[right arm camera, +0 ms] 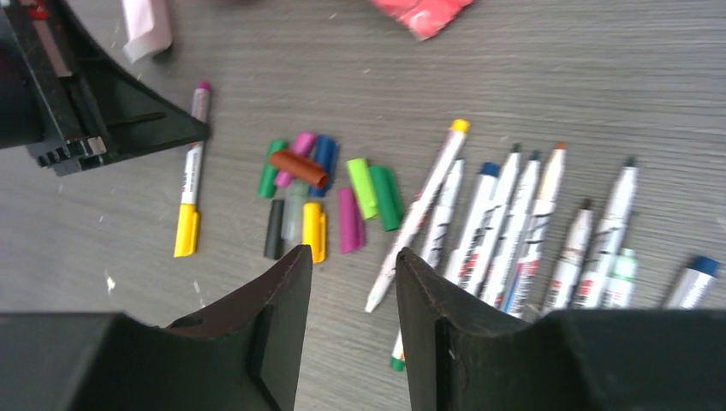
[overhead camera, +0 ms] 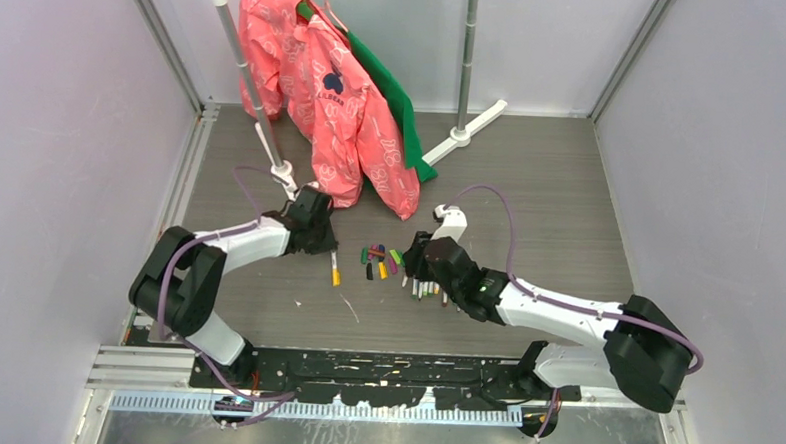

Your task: Open the pen caps

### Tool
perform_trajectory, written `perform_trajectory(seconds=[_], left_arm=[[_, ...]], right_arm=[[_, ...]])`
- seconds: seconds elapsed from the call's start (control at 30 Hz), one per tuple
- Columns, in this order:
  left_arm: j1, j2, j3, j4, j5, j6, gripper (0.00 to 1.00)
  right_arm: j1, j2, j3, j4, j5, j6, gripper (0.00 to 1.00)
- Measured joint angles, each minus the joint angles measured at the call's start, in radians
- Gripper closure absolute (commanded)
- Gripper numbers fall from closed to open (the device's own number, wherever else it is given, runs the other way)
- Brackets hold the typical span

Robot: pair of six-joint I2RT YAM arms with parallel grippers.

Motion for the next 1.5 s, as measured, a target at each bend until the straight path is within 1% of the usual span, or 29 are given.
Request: perform_trajectory(seconds=[0.23,0.47,0.63,0.83,1.2,1.33,1.43,1.5], left_arm=[[-0.025,-0.133,-0.097,0.058,0.112,-0.018,1.0],[-0.035,-0.256,-0.154,0.188,0.171,-0.064,1.0],[-0.039,-0.271,-0.179,0.261,0.195,-0.107,1.0],[-0.041,-0.271,-0.196,0.307,0.228,-0.15,1.0],[-0.05,-0.271,-0.196,0.358,0.271,-0.192,1.0],[-0.055,-0.272,-0.198,0.367,0.277,-0.2,1.0],[-0.06,-0.272,-0.206,0.378,0.278,-0.212,1.0],[-0.063,-0.272,-0.211,0.38,0.279,-0.216,1.0]], right_arm=[[0.01,0.096,0.01,0.112,-0.19,-0.032,0.49],[0.022,0.172,0.04,0.205,-0.331,-0.036,0.49],[0.035,0.212,0.059,0.261,-0.397,-0.036,0.48],[0.039,0.25,0.061,0.305,-0.455,-0.036,0.48],[0.039,0.281,0.061,0.354,-0.487,-0.032,0.48],[0.039,0.29,0.061,0.366,-0.489,-0.032,0.52],[0.039,0.296,0.061,0.376,-0.49,-0.031,0.6],[0.039,0.299,0.061,0.379,-0.489,-0.029,0.7]])
